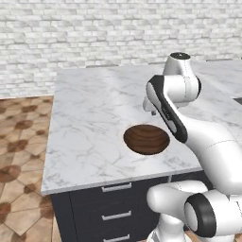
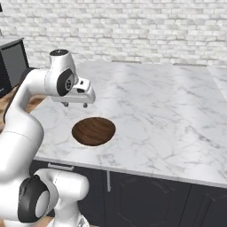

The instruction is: Place the two vegetables and bowl onto the tray for setting up a vegetable dip station.

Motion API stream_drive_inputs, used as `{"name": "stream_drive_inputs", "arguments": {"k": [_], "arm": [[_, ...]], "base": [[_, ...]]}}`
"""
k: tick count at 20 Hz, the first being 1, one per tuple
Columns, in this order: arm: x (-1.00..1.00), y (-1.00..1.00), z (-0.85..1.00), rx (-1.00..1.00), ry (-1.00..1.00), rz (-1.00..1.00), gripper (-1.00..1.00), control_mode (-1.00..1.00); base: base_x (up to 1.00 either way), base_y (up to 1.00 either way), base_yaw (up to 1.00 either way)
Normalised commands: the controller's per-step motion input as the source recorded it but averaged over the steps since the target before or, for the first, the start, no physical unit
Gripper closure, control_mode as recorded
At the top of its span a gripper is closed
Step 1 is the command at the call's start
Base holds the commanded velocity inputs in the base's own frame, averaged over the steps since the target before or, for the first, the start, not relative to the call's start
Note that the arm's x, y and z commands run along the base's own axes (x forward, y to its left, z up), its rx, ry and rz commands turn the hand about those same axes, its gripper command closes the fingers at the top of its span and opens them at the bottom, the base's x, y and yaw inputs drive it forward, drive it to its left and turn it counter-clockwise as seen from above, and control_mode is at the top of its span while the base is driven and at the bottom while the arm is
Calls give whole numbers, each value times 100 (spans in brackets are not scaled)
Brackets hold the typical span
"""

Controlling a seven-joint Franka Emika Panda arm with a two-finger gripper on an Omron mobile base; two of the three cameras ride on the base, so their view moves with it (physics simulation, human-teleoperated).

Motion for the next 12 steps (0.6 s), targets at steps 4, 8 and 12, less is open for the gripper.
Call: {"name": "stream_drive_inputs", "arguments": {"k": [4, 8, 12], "arm": [[0, 5, -7, -5, 0, -3, -100, -100], [3, 20, -16, -11, 0, -1, -100, -100], [0, 35, -22, -11, 0, 0, -100, -100]], "base": [[0, 0, 0], [0, 0, 0], [0, 0, 0]]}}
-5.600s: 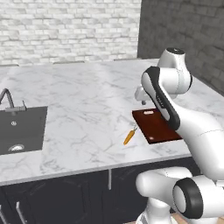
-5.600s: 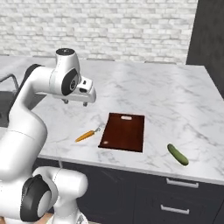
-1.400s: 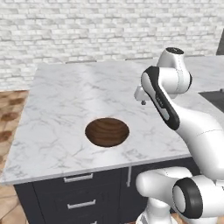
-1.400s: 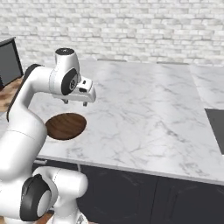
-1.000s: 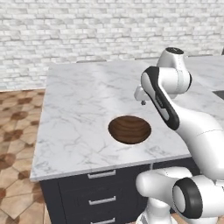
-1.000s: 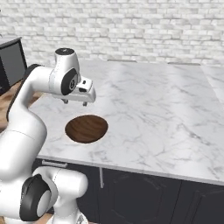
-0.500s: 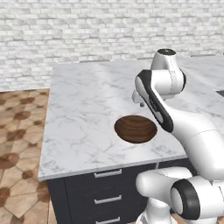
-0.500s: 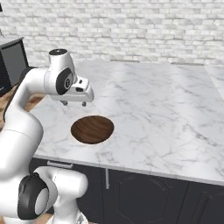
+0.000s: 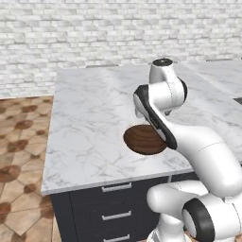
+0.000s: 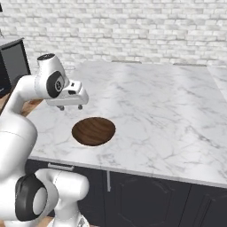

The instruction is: Place the two vegetables and bowl onto the tray for setting up a vegetable dip station.

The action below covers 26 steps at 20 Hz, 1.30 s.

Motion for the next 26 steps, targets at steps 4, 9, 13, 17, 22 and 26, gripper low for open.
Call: {"name": "stream_drive_inputs", "arguments": {"k": [4, 9, 13, 17, 22, 26], "arm": [[0, 36, -20, -8, 0, 0, -100, -100], [1, 32, -21, -4, 0, 0, -100, -100], [0, 21, -16, -3, 0, 0, -100, -100], [3, 15, -15, -3, 3, -3, -100, -100], [0, 13, -15, -2, 7, -7, -100, -100], [0, 6, -12, -3, 9, -9, -100, -100]], "base": [[0, 0, 0], [0, 0, 0], [0, 0, 0], [0, 0, 0], [0, 0, 0], [0, 0, 0]]}}
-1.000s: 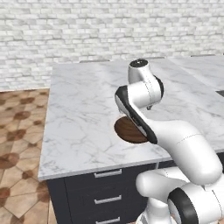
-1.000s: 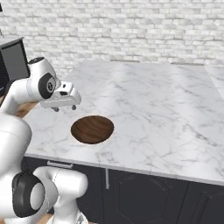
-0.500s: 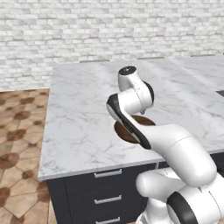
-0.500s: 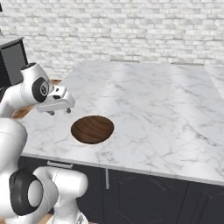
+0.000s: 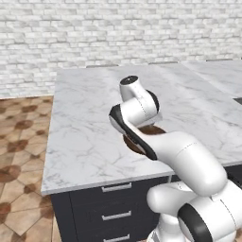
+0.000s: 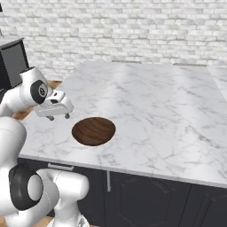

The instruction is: Place the two vegetables and bowl onto the tray for setting up a vegetable dip station.

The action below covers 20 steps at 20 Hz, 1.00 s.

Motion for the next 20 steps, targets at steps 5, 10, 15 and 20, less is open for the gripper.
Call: {"name": "stream_drive_inputs", "arguments": {"k": [5, 10, 15, 20], "arm": [[0, 7, -19, -3, 8, -7, -100, -100], [8, 0, -28, -4, 5, -1, -100, -100], [13, 0, -29, -5, 1, 0, -100, -100], [16, 1, -26, -1, 5, 0, -100, -100]], "base": [[0, 0, 0], [0, 0, 0], [0, 0, 0], [0, 0, 0]]}}
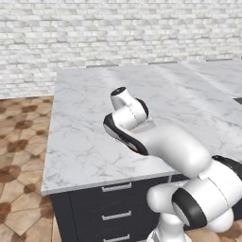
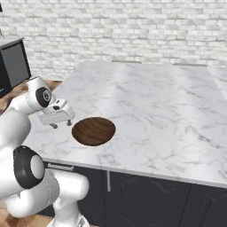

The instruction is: Place the two vegetables and bowl onto the tray for setting up a vegetable dip station.

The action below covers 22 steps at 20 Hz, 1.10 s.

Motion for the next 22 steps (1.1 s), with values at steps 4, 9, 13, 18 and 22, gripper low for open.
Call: {"name": "stream_drive_inputs", "arguments": {"k": [4, 9, 13, 18, 22], "arm": [[20, 1, -25, 0, 7, 0, -100, -100], [9, 0, -23, 0, 2, 1, -100, -100], [5, 0, -19, 0, 0, 0, -100, -100], [1, 0, -17, 0, 0, 0, -100, -100], [2, -1, -16, 0, 0, 1, -100, -100]], "base": [[0, 0, 0], [0, 0, 0], [0, 0, 0], [0, 0, 0], [0, 0, 0]]}}
